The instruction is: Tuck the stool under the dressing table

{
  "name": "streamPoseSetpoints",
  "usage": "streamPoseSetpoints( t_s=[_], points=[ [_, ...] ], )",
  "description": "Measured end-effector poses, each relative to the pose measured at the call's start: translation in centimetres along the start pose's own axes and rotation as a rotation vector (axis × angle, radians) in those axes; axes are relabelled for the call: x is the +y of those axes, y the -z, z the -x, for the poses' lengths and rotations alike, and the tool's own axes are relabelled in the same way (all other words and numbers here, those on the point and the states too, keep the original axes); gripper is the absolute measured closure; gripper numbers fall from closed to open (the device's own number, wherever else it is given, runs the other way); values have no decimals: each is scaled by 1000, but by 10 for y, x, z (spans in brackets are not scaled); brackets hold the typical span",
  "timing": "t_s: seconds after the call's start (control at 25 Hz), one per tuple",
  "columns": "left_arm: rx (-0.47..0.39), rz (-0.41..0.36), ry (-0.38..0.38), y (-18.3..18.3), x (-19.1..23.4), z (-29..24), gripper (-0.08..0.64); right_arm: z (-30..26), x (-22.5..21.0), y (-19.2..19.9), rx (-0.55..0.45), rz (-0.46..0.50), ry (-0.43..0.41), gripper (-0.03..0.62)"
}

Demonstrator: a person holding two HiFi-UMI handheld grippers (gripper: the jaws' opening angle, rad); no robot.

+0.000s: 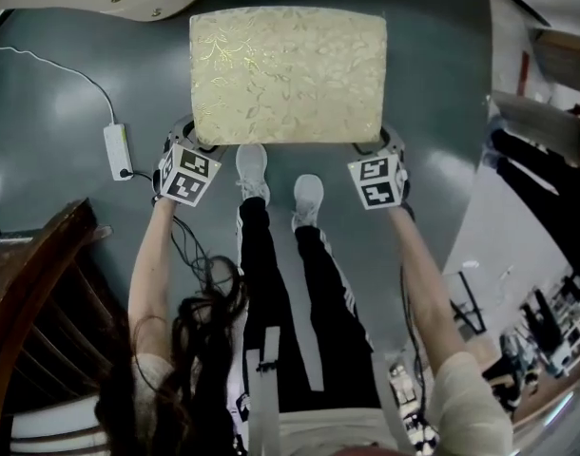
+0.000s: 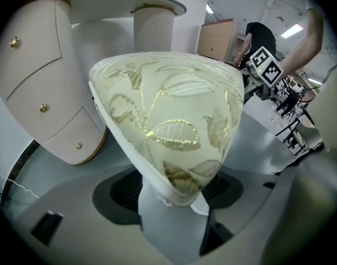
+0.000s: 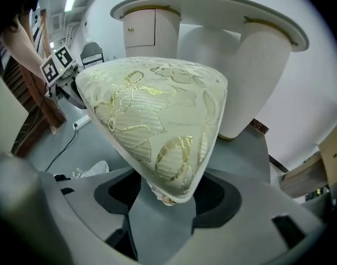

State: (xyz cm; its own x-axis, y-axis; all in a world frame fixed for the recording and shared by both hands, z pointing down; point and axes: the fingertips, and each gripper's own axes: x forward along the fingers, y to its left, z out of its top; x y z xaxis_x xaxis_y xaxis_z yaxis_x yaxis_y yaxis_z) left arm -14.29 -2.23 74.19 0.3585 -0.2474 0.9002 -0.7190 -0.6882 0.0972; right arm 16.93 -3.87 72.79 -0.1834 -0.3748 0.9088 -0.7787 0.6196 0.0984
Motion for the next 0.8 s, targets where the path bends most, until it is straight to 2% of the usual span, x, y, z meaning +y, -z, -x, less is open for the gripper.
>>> streamPoseSetpoints(
  t_s=[0.36,0.8],
  points=[
    [-10,-32,9,-3,6,0,247,1,2,1,-3,-28,44,318],
    [-42,-8,-13,-2,4,-5,249,-1,-2,-1,-9,-25,74,321]
  ],
)
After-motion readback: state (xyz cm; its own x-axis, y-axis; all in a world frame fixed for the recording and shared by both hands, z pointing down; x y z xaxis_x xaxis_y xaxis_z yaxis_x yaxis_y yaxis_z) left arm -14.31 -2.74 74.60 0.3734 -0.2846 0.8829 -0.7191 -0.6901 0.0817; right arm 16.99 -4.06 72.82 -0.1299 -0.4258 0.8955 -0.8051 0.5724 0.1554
